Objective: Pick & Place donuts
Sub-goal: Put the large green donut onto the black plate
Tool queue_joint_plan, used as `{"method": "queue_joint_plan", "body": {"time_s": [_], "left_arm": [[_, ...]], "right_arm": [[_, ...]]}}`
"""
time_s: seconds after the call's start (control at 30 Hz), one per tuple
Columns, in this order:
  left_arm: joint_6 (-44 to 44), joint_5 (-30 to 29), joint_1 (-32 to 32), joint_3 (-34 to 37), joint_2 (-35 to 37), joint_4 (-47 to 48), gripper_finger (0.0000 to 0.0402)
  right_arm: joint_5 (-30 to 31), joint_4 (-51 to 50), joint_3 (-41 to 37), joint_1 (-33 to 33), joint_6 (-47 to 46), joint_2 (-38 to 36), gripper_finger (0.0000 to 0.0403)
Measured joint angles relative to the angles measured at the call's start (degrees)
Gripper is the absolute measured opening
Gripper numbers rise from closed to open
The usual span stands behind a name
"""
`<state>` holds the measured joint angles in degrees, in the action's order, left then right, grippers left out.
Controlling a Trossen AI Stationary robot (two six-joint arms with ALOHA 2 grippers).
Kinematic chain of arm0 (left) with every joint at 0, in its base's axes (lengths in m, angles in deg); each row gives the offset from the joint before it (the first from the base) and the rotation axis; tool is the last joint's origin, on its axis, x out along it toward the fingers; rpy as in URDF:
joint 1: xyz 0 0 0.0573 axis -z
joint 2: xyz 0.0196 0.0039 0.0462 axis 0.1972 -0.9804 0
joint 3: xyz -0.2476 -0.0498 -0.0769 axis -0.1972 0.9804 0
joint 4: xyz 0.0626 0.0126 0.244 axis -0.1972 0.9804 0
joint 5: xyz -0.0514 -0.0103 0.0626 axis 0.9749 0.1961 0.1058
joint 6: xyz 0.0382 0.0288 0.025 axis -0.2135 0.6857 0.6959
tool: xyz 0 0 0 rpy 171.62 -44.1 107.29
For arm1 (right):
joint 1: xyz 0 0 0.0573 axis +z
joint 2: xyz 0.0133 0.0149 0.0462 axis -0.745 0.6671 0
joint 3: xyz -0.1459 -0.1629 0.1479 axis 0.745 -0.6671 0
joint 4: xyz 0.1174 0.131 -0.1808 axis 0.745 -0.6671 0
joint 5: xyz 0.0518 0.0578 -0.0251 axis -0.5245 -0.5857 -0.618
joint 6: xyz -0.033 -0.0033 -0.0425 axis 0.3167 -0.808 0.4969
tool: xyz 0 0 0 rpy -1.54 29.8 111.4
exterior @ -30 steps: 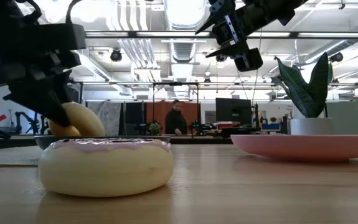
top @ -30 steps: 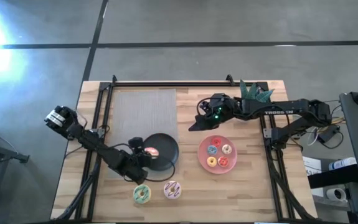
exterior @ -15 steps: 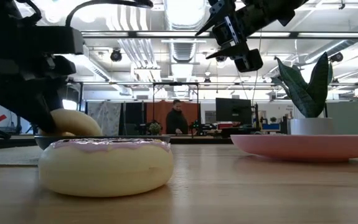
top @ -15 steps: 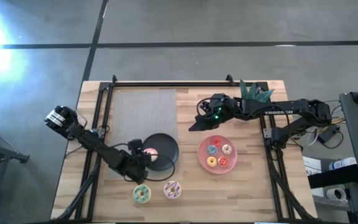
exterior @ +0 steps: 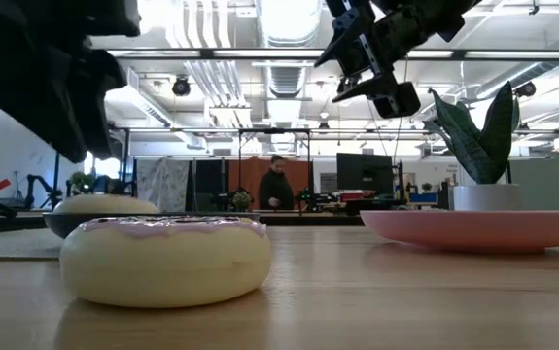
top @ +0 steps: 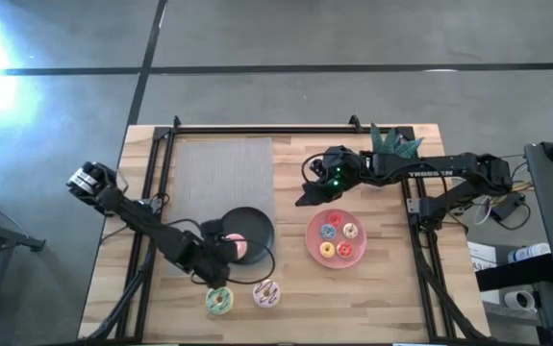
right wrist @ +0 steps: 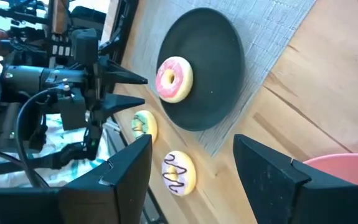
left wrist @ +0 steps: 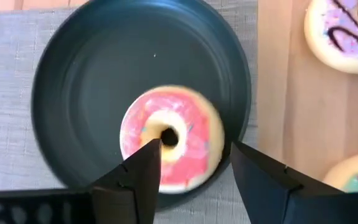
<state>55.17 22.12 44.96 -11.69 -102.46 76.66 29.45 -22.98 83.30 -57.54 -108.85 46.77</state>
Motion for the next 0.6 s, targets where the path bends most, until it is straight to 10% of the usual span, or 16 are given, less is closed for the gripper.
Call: {"method": "queue_joint_plan", "body": {"time_s": [0.33, 0.6], "left_arm": [[-2.4, 10.0, 9.1, -0.9, 4.1, -1.4, 0.0168], [-27.6, 7.0, 13.9, 4.1, 4.0, -12.4, 0.0168]], "right_arm": [[-1.2, 0.0, 0.0, 1.7, 1.2, 0.0, 0.0217], [0.1, 0.1, 0.0, 2.7, 2.9, 0.0, 0.0216]]}}
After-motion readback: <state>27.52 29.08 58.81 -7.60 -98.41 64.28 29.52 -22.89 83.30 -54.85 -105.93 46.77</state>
